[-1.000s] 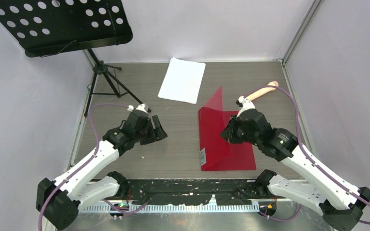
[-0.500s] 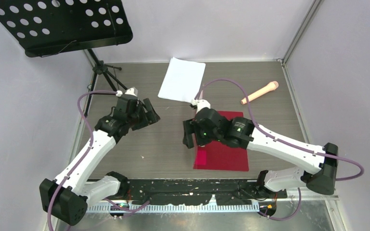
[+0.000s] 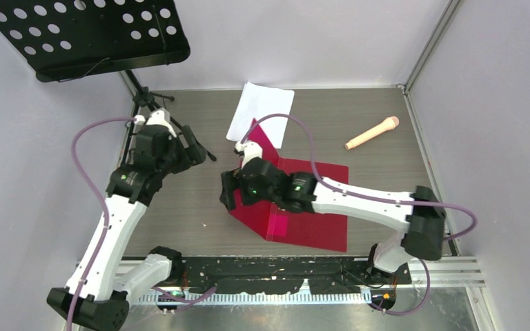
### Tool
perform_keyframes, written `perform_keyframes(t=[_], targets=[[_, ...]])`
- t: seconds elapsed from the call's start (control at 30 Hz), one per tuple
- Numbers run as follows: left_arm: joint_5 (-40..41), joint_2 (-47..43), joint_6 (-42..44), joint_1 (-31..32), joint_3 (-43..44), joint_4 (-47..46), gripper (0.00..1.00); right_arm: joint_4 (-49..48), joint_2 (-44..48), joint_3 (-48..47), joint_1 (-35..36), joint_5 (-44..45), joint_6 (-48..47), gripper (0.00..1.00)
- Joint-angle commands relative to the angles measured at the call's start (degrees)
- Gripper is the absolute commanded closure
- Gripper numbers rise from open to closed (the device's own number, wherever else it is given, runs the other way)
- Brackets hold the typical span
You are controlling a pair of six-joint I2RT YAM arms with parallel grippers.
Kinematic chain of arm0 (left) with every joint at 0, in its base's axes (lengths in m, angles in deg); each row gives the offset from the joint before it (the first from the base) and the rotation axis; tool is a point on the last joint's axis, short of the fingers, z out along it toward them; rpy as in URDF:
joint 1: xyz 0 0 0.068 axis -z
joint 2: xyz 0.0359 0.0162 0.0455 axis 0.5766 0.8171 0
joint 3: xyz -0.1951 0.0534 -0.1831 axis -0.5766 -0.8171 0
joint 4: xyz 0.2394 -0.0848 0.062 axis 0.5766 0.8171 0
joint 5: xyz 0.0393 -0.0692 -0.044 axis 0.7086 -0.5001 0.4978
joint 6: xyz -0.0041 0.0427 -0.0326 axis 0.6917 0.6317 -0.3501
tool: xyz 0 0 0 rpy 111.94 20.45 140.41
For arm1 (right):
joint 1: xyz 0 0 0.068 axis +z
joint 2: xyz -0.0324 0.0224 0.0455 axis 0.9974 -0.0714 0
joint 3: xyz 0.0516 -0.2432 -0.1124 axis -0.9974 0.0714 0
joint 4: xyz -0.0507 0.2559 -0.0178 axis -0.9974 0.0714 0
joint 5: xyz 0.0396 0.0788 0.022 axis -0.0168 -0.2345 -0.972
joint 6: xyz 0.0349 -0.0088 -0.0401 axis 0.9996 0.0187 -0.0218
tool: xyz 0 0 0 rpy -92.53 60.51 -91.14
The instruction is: Put the files into the folder
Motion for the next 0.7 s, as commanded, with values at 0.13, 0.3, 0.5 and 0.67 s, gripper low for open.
perform_keyframes(t=[0.13,0.3,0.5,0.67], targets=[[-4.83,-0.22,3.66,-1.36,9.63,1.46,0.25,-18.65,-9.77,6.29,0.61,-6.88,0.54,0.05],[-11.28,5.52,2.58,3.4,8.28,-1.87,0.29,-24.75,-2.34,14.88,-0.63,-3.96,0.82,0.01],[-12.17,13.75,-1.7,8.57,2.88,-9.86,0.31,-20.22,10.64,20.4,-2.48,1.03,1.41,0.01],[-11.16,21.93,-2.98,12.77,1.36,-12.74,0.33,-5.37,13.62,22.88,-8.94,10.16,2.98,0.03]])
